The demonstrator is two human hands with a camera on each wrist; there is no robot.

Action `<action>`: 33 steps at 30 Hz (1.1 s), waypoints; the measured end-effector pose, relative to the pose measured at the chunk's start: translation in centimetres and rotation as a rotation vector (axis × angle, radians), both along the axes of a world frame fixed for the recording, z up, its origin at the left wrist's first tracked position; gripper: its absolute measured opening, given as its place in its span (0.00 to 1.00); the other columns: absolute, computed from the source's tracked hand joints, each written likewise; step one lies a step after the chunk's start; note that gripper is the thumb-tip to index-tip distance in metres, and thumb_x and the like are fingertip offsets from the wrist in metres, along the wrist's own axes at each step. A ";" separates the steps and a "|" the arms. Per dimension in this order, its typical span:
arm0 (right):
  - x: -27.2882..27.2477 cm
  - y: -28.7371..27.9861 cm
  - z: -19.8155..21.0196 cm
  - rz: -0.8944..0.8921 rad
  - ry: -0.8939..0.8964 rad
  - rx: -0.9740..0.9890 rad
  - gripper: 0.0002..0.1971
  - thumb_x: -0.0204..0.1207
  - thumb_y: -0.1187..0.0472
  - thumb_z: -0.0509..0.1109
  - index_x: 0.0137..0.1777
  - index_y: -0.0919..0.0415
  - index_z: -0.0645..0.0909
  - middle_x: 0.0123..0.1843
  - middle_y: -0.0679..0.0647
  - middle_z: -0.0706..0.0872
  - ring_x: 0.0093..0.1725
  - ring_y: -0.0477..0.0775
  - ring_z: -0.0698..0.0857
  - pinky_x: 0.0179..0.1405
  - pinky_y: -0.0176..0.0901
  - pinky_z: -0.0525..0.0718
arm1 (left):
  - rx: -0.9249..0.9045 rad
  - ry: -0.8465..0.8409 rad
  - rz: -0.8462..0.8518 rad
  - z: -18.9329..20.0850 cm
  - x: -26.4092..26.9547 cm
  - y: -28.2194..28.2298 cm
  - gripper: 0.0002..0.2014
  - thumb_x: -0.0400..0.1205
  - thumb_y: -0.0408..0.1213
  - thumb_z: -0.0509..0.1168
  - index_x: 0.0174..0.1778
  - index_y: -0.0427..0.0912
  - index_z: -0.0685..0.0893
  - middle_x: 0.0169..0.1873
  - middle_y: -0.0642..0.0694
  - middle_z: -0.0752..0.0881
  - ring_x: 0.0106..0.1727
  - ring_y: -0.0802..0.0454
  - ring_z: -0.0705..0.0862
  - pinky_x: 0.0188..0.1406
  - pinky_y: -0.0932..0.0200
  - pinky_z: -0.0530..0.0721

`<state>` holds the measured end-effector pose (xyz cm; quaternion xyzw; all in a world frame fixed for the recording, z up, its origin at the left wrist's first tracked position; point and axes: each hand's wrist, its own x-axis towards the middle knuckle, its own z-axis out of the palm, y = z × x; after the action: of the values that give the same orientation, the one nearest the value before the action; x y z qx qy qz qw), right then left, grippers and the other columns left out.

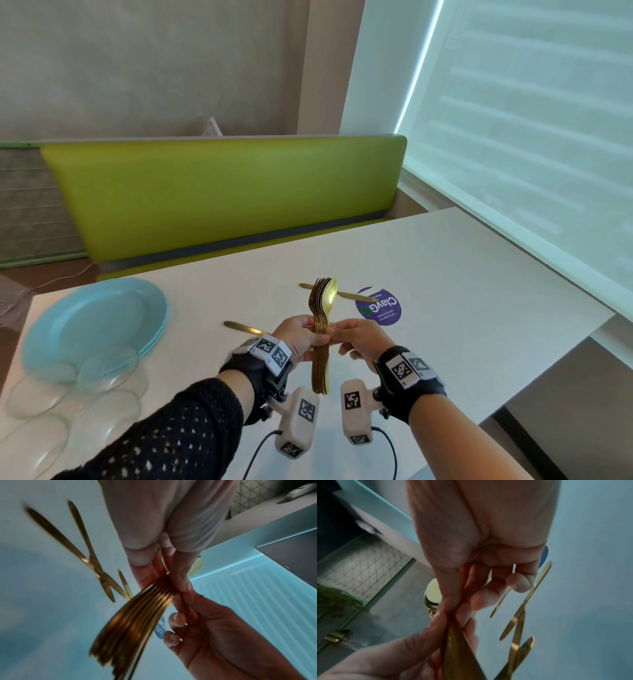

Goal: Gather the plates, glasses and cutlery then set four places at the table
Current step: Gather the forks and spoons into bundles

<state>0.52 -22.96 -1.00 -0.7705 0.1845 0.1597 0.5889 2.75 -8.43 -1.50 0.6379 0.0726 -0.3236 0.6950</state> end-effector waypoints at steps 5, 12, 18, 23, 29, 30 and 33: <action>-4.8 5.3 1.5 -0.004 -0.052 -0.105 0.09 0.73 0.62 0.74 0.32 0.55 0.84 0.21 0.45 0.86 0.19 0.39 0.78 0.19 0.31 0.65 | 0.016 -0.019 -0.047 0.8 -4.5 4.8 0.14 0.74 0.17 0.68 0.44 0.42 0.79 0.37 0.45 0.85 0.40 0.50 0.84 0.43 0.52 0.84; -12.5 14.2 0.8 0.096 -0.080 -0.335 0.07 0.76 0.60 0.72 0.40 0.60 0.88 0.28 0.48 0.85 0.22 0.41 0.78 0.24 0.27 0.75 | 0.147 -0.062 -0.077 -0.6 -12.2 12.9 0.15 0.72 0.20 0.71 0.42 0.45 0.78 0.38 0.42 0.87 0.39 0.46 0.83 0.38 0.55 0.81; -16.6 20.3 -0.1 0.372 0.003 -0.492 0.13 0.79 0.55 0.67 0.55 0.62 0.87 0.43 0.52 0.88 0.27 0.41 0.78 0.30 0.27 0.76 | 0.492 -0.192 -0.175 -2.4 -16.7 20.0 0.14 0.69 0.29 0.73 0.43 0.49 0.79 0.39 0.45 0.86 0.35 0.51 0.81 0.32 0.60 0.79; -17.6 21.9 -1.4 0.446 0.073 -0.518 0.15 0.77 0.55 0.70 0.61 0.61 0.84 0.43 0.51 0.85 0.26 0.41 0.79 0.26 0.24 0.76 | 0.929 -0.325 -0.374 -4.3 -18.8 25.8 0.21 0.74 0.33 0.71 0.63 0.45 0.82 0.61 0.47 0.86 0.58 0.52 0.83 0.52 0.69 0.75; -18.3 21.3 -2.7 0.470 0.156 -0.597 0.15 0.77 0.53 0.69 0.61 0.58 0.83 0.38 0.46 0.84 0.27 0.39 0.80 0.18 0.24 0.71 | 1.151 -0.310 -0.566 -5.9 -19.5 29.9 0.07 0.80 0.35 0.64 0.50 0.40 0.85 0.60 0.38 0.86 0.57 0.44 0.83 0.33 0.68 0.70; -18.3 21.2 -2.9 0.474 0.166 -0.606 0.15 0.77 0.53 0.69 0.61 0.58 0.83 0.36 0.44 0.83 0.27 0.39 0.80 0.20 0.25 0.72 | 1.169 -0.291 -0.561 -6.3 -19.5 30.3 0.07 0.80 0.36 0.62 0.36 0.42 0.79 0.55 0.35 0.85 0.50 0.45 0.80 0.28 0.69 0.64; -18.6 20.9 -3.3 0.481 0.186 -0.630 0.15 0.76 0.53 0.69 0.61 0.57 0.83 0.35 0.43 0.82 0.27 0.38 0.80 0.21 0.26 0.73 | 1.243 -0.303 -0.604 -7.2 -19.1 30.8 0.14 0.80 0.33 0.62 0.30 0.44 0.68 0.56 0.35 0.83 0.50 0.46 0.79 0.38 0.64 0.68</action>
<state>-18.07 -2.04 -4.34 -0.9166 0.0915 0.2975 0.2508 -16.36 22.41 -8.71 0.9469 -0.0335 -0.3084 0.0843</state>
